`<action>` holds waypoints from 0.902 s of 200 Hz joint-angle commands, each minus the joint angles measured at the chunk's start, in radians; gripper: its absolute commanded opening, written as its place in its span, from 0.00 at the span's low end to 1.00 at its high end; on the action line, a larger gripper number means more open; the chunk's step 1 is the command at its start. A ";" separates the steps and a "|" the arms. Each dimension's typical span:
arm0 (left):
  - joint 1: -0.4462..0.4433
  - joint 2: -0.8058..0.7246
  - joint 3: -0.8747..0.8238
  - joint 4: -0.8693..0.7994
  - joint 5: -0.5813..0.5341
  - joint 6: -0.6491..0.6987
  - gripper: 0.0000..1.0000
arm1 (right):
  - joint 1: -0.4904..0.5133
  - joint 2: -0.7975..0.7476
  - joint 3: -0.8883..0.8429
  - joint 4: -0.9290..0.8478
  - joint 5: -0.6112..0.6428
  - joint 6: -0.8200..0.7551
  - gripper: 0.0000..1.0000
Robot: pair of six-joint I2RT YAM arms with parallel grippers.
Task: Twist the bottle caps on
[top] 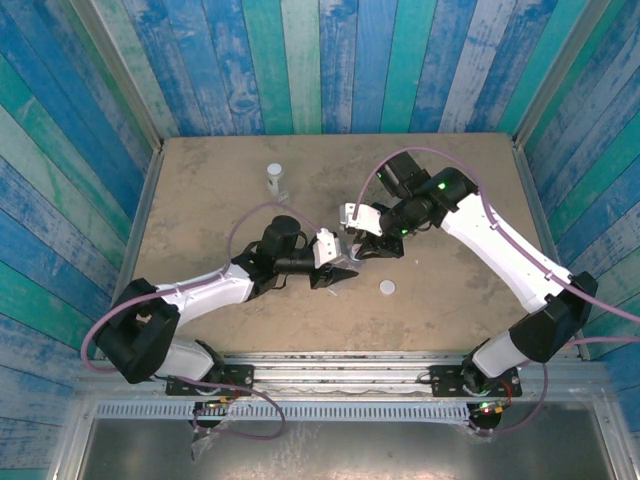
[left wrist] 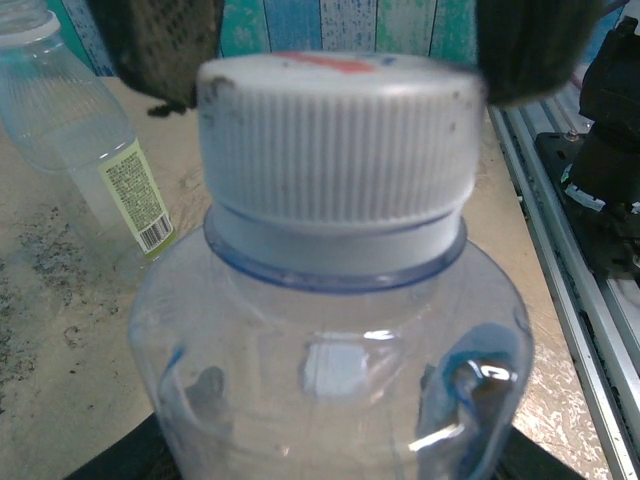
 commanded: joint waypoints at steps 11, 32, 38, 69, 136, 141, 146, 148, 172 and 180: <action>0.000 -0.052 0.002 0.007 0.011 -0.004 0.48 | 0.006 0.024 0.014 -0.033 -0.004 0.003 0.36; 0.000 -0.050 0.004 0.011 0.010 -0.006 0.48 | 0.007 0.029 0.012 -0.035 -0.001 0.003 0.36; 0.000 -0.048 0.004 0.011 0.010 -0.006 0.48 | 0.006 0.028 0.013 -0.036 0.001 0.003 0.36; 0.000 -0.047 0.002 0.022 0.005 -0.014 0.48 | 0.007 0.024 0.006 -0.039 0.004 -0.005 0.41; 0.000 -0.047 0.002 0.022 0.008 -0.019 0.48 | 0.006 0.028 0.007 -0.041 0.004 0.008 0.30; 0.000 -0.047 0.002 0.022 0.005 -0.020 0.48 | 0.007 0.029 0.008 -0.041 0.005 0.009 0.29; 0.000 -0.048 0.002 0.024 0.005 -0.021 0.48 | 0.006 0.030 0.009 -0.041 0.006 0.011 0.29; 0.000 -0.048 0.002 0.025 0.003 -0.021 0.48 | 0.007 0.030 0.009 -0.041 0.005 0.012 0.29; 0.000 -0.045 -0.001 0.057 -0.049 -0.043 0.48 | 0.007 0.038 0.023 -0.037 0.029 0.097 0.22; 0.000 -0.041 -0.003 0.074 -0.080 -0.055 0.48 | 0.005 0.041 0.028 -0.025 0.044 0.161 0.21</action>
